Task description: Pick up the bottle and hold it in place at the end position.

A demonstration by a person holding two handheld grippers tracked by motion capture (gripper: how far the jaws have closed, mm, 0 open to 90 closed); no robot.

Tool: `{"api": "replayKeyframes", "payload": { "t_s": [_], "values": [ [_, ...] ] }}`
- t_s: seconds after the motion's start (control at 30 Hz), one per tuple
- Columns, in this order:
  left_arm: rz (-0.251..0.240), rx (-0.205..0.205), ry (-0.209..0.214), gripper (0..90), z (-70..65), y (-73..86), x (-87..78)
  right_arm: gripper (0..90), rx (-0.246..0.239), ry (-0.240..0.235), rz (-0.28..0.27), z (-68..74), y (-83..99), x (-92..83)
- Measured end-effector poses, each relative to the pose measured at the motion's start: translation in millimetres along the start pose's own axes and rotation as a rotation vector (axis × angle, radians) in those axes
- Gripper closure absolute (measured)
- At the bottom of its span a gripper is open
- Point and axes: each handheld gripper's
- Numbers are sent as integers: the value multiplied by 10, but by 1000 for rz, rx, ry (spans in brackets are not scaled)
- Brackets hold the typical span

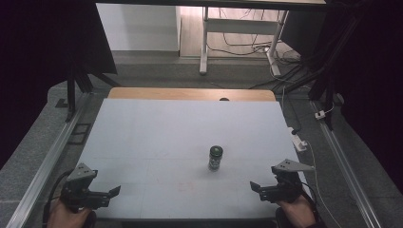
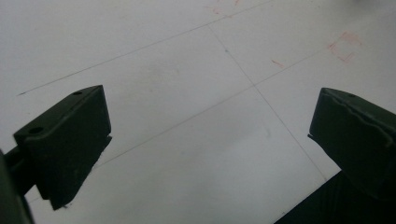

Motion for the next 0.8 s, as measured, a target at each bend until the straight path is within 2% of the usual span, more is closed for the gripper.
{"api": "replayKeyframes", "payload": {
  "t_s": [0.23,0.4,0.6,0.8],
  "values": [
    [-2,24,8,2,-13,-4,3,0,4,-4,-5,-4,1,-7],
    [0,34,9,7,-20,-5,4,0,14,-31,-8,-25,1,-11],
    [-14,29,25,1,-13,2,-5,0,23,-66,6,-37,0,-8],
    [-18,25,29,0,-5,4,-10,0,7,-63,27,-20,-9,6]
  ]
}}
Point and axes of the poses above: each handheld gripper's, and its own axes: x roughly forward along the jaws, y roughly out of its underside, z roughly to its left, and after that the axes turned 7 degrees about -y, right-handed
